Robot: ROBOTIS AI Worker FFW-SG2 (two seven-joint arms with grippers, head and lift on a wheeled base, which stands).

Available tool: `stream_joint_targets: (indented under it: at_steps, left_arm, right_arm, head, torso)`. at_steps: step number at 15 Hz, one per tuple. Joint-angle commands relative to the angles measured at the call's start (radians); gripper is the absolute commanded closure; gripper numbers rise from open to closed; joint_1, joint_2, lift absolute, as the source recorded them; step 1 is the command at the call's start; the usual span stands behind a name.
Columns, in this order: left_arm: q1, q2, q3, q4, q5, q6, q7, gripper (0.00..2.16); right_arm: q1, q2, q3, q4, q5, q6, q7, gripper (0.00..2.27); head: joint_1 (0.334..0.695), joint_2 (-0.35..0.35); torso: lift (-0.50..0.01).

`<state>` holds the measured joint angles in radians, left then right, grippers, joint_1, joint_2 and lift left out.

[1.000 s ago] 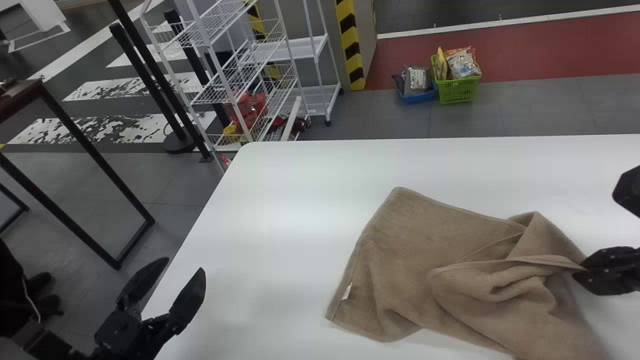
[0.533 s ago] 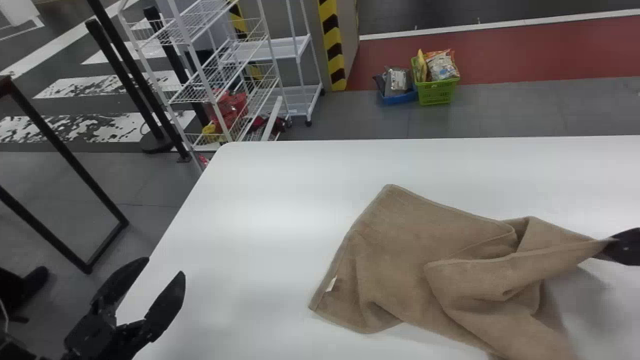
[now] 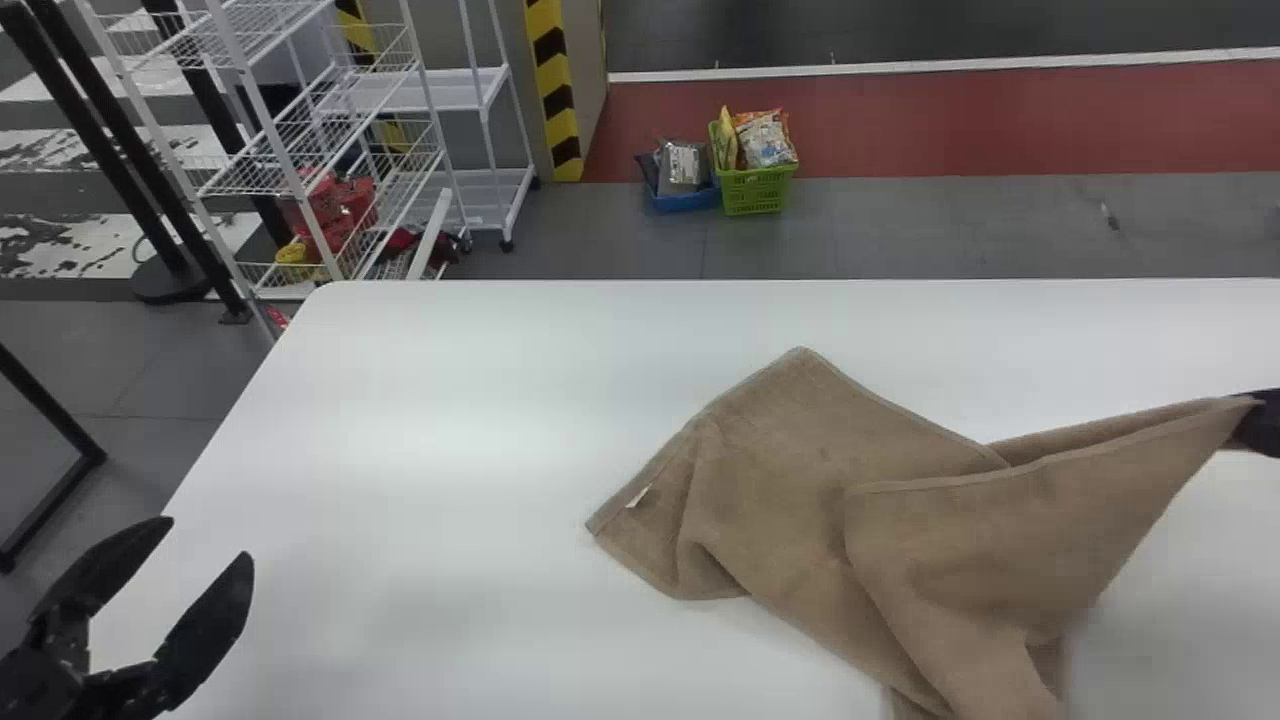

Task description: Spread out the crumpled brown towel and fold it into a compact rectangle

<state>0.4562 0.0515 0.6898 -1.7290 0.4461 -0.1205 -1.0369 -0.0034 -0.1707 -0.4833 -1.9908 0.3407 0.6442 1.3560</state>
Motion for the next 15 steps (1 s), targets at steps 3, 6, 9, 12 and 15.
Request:
stream_joint_targets:
  at_steps: [3, 6, 9, 12, 15]
  left_arm:
    - [-0.001, 0.002, -0.003, 0.002, -0.004, -0.003, -0.006, 0.08]
    - [-0.002, 0.019, -0.012, 0.008, -0.023, -0.012, -0.043, 0.08]
    - [-0.024, 0.034, -0.039, 0.005, -0.043, -0.009, -0.074, 0.08]
    - [-0.031, 0.034, -0.092, -0.043, -0.083, 0.028, -0.081, 0.09]
    - [-0.039, 0.036, -0.19, -0.081, -0.168, 0.074, -0.081, 0.18]
  right_arm:
    - [0.025, 0.002, -0.058, -0.039, -0.154, -0.004, 0.011, 1.31]
    - [0.157, -0.006, 0.018, -0.109, 0.026, -0.231, 0.011, 1.31]
    - [0.252, 0.0, 0.072, -0.14, 0.25, -0.366, 0.011, 1.31]
    - [0.286, 0.002, 0.055, -0.137, 0.337, -0.375, 0.011, 1.31]
    - [0.312, 0.005, 0.052, -0.14, 0.4, -0.378, 0.011, 1.31]
  head:
    - [0.695, 0.109]
    - [0.695, 0.113]
    - [0.695, 0.127]
    - [0.695, 0.098]
    - [0.695, 0.007]
  torso:
    - [-0.127]
    - [-0.127]
    - [-0.127]
    - [-0.127]
    - [-0.127]
